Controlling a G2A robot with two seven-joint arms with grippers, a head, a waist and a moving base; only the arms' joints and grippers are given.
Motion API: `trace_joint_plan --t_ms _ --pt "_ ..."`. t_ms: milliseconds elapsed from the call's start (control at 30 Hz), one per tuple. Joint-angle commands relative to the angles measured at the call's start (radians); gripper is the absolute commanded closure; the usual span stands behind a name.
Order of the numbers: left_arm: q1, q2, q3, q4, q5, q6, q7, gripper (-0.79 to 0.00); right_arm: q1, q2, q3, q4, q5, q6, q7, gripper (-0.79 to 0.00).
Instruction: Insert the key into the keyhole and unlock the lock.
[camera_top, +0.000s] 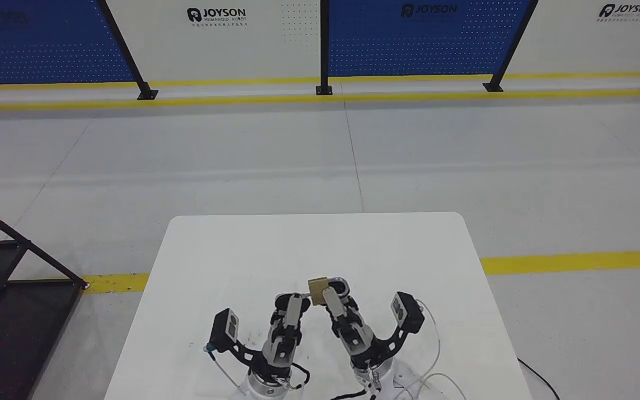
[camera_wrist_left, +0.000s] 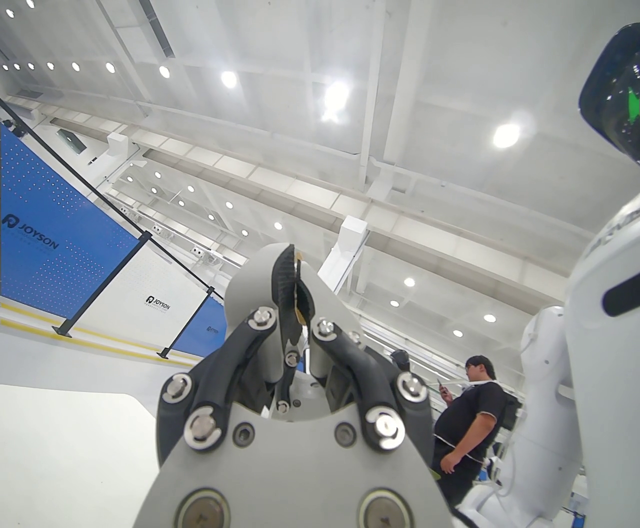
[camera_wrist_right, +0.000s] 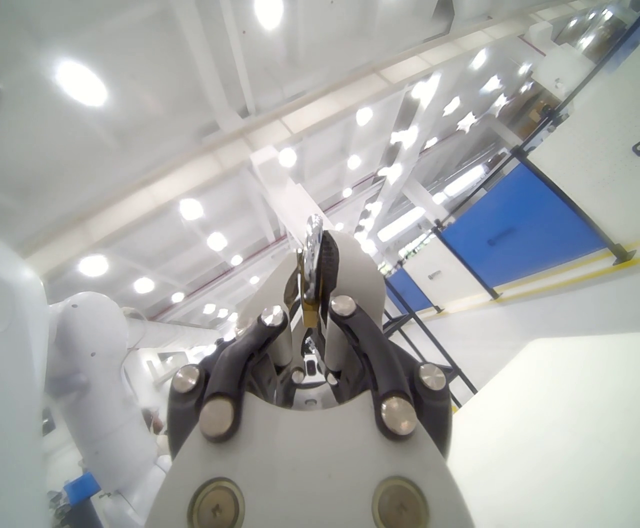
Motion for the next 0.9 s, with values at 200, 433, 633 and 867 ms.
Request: trace_joint_plan --t_ms 200,433,633,867 --pt "0.000 -0.003 0.002 0.001 0.005 0.000 -0.003 -0.040 -0.008 -0.002 0.009 -0.005 -0.007 -0.004 0.018 0.000" --pt "0.002 -0.003 -0.003 0.001 0.004 -0.003 -0.003 -0.360 -0.012 -0.004 0.019 -0.007 -0.005 -0.007 0.021 0.000" --pt "0.008 -0.002 -0.016 0.002 -0.001 -0.008 -0.008 -0.317 -0.018 -0.005 0.031 -0.010 -0.001 -0.015 0.021 0.000" --pt "0.021 0.002 -0.035 -0.011 -0.012 -0.021 -0.021 -0.280 -0.025 -0.006 0.046 -0.012 0.010 -0.014 0.036 0.000"
